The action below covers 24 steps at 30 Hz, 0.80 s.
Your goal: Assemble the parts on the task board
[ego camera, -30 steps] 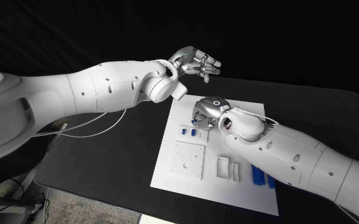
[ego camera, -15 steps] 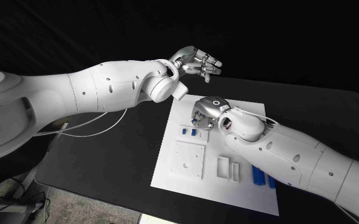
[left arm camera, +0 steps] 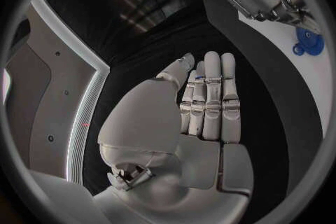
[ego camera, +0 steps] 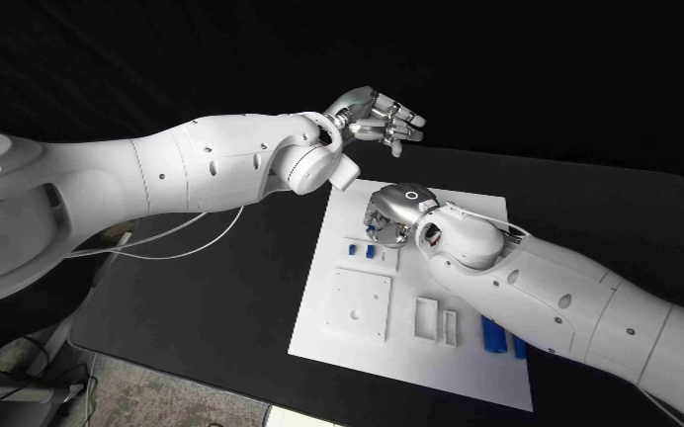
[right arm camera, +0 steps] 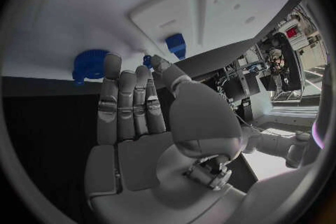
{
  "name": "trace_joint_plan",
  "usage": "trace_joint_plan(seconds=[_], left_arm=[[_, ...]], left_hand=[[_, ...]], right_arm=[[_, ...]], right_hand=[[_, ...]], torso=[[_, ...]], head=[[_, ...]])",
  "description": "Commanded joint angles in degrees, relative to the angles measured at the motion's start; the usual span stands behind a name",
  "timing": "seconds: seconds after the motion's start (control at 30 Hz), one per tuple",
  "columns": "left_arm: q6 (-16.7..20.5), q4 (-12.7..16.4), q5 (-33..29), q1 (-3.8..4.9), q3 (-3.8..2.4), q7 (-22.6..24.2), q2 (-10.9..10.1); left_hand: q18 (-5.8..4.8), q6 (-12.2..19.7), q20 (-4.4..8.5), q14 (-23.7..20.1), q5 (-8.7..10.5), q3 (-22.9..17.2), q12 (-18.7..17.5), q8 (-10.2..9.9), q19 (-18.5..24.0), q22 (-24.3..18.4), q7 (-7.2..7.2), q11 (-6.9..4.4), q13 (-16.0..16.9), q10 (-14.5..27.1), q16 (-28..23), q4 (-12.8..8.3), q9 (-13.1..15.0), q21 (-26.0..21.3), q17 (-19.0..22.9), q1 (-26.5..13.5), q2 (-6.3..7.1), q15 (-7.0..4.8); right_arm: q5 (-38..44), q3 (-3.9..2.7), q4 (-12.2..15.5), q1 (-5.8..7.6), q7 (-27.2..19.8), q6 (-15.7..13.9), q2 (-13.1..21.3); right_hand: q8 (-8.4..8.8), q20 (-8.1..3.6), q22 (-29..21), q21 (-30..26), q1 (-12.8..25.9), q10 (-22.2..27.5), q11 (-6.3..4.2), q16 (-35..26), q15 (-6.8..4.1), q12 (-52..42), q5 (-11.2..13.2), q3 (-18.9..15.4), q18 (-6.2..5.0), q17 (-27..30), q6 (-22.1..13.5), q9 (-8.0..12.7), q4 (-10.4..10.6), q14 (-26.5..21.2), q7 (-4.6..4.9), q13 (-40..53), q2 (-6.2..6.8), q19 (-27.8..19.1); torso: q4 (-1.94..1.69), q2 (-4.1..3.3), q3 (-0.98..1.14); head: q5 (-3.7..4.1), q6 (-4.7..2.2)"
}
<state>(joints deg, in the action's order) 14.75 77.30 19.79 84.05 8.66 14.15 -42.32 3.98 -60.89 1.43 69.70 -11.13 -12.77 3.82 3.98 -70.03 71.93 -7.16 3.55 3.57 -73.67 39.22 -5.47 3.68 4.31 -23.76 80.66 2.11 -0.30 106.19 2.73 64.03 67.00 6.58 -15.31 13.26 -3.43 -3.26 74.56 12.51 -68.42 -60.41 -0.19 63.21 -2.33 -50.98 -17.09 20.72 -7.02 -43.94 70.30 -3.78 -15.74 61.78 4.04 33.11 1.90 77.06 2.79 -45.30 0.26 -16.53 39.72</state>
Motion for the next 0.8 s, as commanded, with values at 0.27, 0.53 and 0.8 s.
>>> trace_joint_plan(seconds=[0.27, 0.53, 0.8], left_arm=[[-0.3, 0.2, -0.3, 0.06, -0.04, 0.4, 0.1], [-0.3, 0.2, -0.3, 0.07, -0.04, 0.4, 0.0], [-0.4, 0.1, -0.3, 0.07, -0.04, 0.4, 0.1]], left_hand=[[0.82, 0.4, 0.07, 0.0, -0.38, -0.1, -0.3, 0.0, -0.3, -0.1, -0.17, -0.06, 0.0, 0.3, 0.2, 0.4, 0.0, -0.2, 0.0, -0.4, -0.02, -0.08], [0.82, 0.4, 0.07, 0.0, -0.38, -0.1, -0.3, 0.0, -0.3, -0.1, -0.17, -0.06, 0.0, 0.3, 0.2, 0.4, 0.0, -0.2, 0.0, -0.4, -0.02, -0.08], [0.81, 0.4, 0.07, 0.0, -0.4, -0.1, -0.3, 0.0, -0.3, -0.1, -0.17, -0.05, 0.0, 0.3, 0.2, 0.6, 0.0, -0.2, 0.0, -0.4, 0.05, -0.07]], right_arm=[[-0.1, 0.01, -0.2, -0.06, -0.9, 0.3, -0.3], [-0.5, 0.01, -0.3, -0.13, -1.2, 0.1, -0.4], [-0.8, 0.01, -0.5, -0.14, -1.4, 0.1, -0.3]], right_hand=[[-0.16, 0.03, -0.1, -1.8, -0.3, -1.0, 0.12, -1.3, 0.15, 3.1, 0.3, 0.7, 0.73, 1.9, -0.2, 0.0, -0.2, -0.6, 0.34, -2.8, 0.51, 0.5], [-0.15, 0.08, -2.1, -4.5, -0.1, -5.1, 0.3, -4.8, 0.21, 14.1, 0.3, 1.8, 0.89, 5.4, -1.5, 0.1, -0.2, 0.4, 0.71, -10.6, 1.14, 1.1], [-0.12, 0.05, -2.8, -6.0, -0.2, -9.6, 0.44, -9.2, 0.26, 24.6, 0.3, 2.2, 1.11, 8.5, -2.3, 0.1, -0.1, 2.0, 1.0, -17.0, 1.51, 1.5]], torso=[[-0.03, 0.0, 0.01], [0.06, 0.03, 0.01], [0.08, 0.04, 0.05]], head=[[-0.16, 0.07], [-0.31, 0.23], [-0.26, 0.29]])
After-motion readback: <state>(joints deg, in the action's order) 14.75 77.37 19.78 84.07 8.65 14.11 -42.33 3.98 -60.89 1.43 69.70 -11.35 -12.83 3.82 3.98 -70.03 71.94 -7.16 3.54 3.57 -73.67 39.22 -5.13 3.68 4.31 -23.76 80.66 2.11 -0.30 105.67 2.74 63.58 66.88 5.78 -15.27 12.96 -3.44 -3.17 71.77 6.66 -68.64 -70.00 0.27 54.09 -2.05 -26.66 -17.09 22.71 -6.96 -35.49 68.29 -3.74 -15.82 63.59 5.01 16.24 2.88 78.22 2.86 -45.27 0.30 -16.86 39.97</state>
